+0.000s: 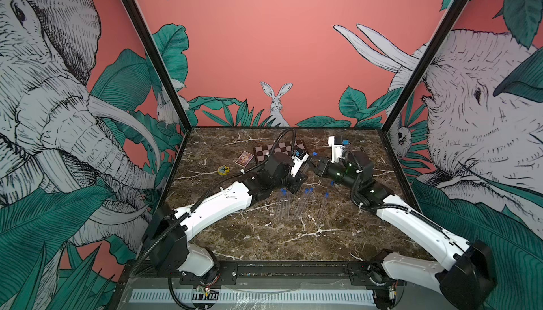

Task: Remove stoppers from test tubes
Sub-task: Pick up the test tube at the center of the board.

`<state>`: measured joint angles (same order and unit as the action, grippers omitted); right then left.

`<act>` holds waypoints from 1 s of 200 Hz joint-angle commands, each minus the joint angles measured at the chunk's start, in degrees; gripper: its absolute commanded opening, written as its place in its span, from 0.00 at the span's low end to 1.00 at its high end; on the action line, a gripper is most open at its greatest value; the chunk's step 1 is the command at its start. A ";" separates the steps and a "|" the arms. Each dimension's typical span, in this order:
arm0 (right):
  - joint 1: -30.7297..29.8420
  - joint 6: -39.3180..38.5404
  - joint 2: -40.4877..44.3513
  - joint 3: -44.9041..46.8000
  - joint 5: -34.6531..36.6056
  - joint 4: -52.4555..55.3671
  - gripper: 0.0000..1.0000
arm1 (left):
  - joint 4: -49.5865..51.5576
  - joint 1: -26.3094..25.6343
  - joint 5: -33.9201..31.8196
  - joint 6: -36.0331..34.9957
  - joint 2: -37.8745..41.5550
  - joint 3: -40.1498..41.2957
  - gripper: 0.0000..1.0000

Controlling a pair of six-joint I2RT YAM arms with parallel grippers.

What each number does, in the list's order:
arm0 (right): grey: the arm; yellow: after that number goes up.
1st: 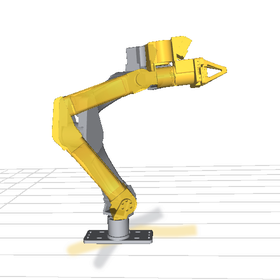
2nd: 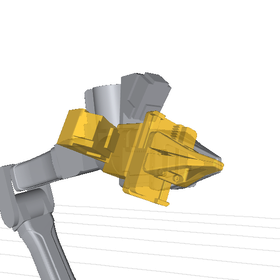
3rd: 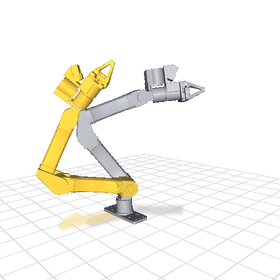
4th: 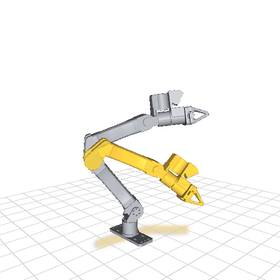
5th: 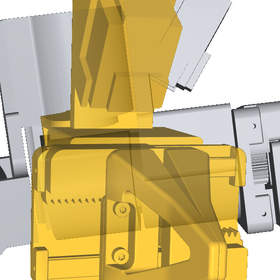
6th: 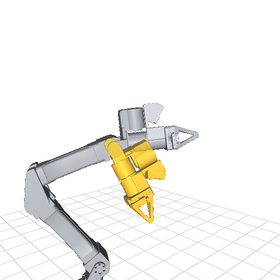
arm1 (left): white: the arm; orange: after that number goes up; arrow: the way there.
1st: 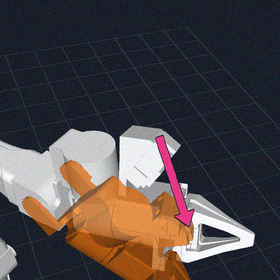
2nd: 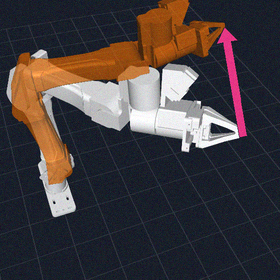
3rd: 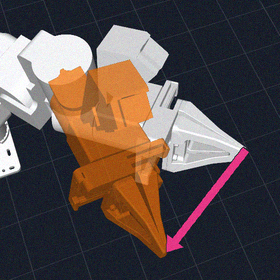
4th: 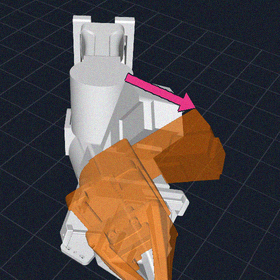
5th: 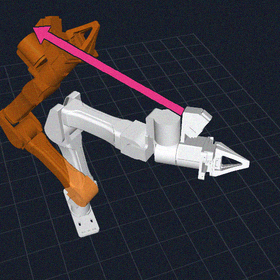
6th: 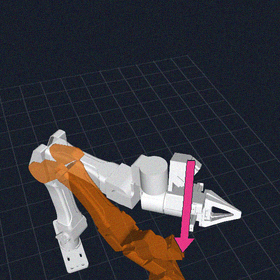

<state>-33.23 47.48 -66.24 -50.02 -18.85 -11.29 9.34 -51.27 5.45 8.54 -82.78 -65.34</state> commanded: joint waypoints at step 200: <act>1.27 -1.36 9.39 0.95 8.46 6.29 0.57 | 0.52 -0.41 3.18 -1.16 0.98 -0.90 0.00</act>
<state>-32.84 46.81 -60.23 -47.59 -15.18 -7.57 8.75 -51.51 7.51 7.92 -83.35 -66.17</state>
